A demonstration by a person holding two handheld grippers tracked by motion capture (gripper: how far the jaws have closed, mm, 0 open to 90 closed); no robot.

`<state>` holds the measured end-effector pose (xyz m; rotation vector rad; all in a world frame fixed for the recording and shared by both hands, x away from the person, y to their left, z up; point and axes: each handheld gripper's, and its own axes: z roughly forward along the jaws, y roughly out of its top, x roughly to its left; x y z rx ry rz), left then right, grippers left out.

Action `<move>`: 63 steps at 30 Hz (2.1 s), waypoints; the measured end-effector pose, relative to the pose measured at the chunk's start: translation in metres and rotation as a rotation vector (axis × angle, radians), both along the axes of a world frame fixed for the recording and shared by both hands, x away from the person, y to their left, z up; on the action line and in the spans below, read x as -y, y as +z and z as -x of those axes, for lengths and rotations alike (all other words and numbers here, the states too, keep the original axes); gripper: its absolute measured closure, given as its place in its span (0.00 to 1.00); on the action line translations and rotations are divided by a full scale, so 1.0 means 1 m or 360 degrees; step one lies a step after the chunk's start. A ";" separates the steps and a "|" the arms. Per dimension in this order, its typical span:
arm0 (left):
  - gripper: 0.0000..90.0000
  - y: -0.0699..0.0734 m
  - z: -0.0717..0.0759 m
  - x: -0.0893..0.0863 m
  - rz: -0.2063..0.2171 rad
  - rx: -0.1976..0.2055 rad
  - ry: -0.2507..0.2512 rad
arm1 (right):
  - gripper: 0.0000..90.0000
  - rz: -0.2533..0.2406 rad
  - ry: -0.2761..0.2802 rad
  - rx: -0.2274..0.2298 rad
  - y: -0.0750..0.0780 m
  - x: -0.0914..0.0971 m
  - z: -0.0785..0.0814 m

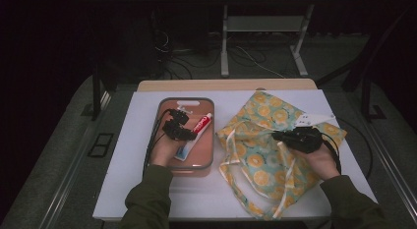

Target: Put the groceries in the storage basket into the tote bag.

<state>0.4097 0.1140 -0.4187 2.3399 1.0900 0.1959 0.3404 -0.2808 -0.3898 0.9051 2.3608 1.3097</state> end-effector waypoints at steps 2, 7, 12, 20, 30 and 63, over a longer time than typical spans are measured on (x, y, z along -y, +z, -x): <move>0.69 -0.004 0.000 0.004 -0.0056 -0.0018 -0.0032 | 0.99 0.0000 0.0001 0.0006 0.000 0.000 0.000; 0.78 -0.001 -0.003 -0.002 0.0020 -0.0077 0.0035 | 0.99 0.0001 0.0002 0.0009 0.000 0.001 0.000; 0.83 0.002 -0.003 -0.005 0.0020 -0.0078 0.0063 | 0.99 -0.0003 -0.0003 0.0009 0.001 0.002 0.000; 0.84 0.016 0.003 -0.004 -0.0016 0.0052 0.0067 | 0.99 -0.0007 -0.0005 0.0011 0.001 0.002 0.000; 0.85 0.076 0.027 -0.009 0.0102 0.0269 -0.0032 | 0.99 -0.0032 -0.0019 0.0022 0.002 0.004 0.000; 0.85 0.025 0.097 0.184 -0.0013 0.0070 -0.0719 | 0.99 -0.0111 -0.0050 0.0084 0.016 0.024 0.004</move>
